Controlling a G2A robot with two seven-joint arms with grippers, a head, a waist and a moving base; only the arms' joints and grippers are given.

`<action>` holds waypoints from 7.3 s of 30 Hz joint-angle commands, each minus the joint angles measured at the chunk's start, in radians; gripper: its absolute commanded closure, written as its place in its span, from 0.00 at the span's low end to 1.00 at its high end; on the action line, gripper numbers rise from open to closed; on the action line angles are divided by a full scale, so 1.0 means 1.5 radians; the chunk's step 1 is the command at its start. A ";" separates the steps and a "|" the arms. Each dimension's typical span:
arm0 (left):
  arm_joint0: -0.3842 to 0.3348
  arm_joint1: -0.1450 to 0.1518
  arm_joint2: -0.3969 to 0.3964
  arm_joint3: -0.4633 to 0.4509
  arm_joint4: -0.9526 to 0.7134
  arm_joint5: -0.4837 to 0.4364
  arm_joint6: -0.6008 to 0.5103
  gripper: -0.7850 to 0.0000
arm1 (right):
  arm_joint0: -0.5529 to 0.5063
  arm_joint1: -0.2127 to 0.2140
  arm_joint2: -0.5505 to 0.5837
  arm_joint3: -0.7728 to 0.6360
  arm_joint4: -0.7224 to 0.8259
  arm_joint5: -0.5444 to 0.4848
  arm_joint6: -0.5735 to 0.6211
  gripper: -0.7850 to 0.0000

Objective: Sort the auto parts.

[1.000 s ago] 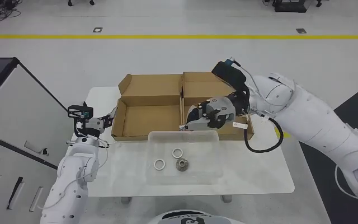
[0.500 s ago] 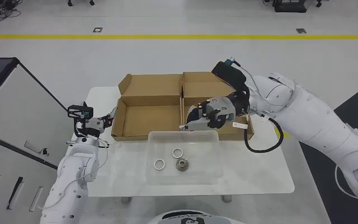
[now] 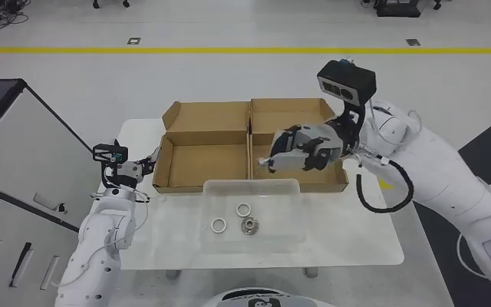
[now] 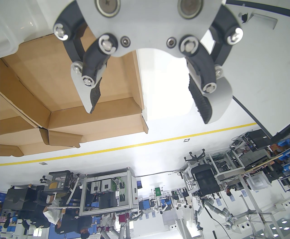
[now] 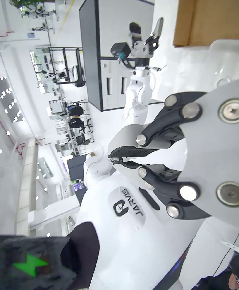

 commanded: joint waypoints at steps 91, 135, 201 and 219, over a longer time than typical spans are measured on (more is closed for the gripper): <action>0.000 0.000 0.000 0.000 0.000 0.000 0.000 0.00 | -0.264 -0.179 0.282 -0.140 0.186 0.129 0.088 1.00; 0.000 0.000 0.000 0.000 0.000 0.000 0.000 0.00 | -0.314 -0.214 0.355 -0.160 0.167 0.200 0.086 1.00; 0.000 0.000 0.000 0.000 0.000 0.000 0.000 0.00 | -0.062 -0.121 0.418 0.041 -0.675 0.480 0.495 1.00; 0.000 0.000 0.000 0.000 0.000 0.000 0.000 0.00 | -0.036 -0.097 0.232 0.151 -0.801 0.406 0.422 1.00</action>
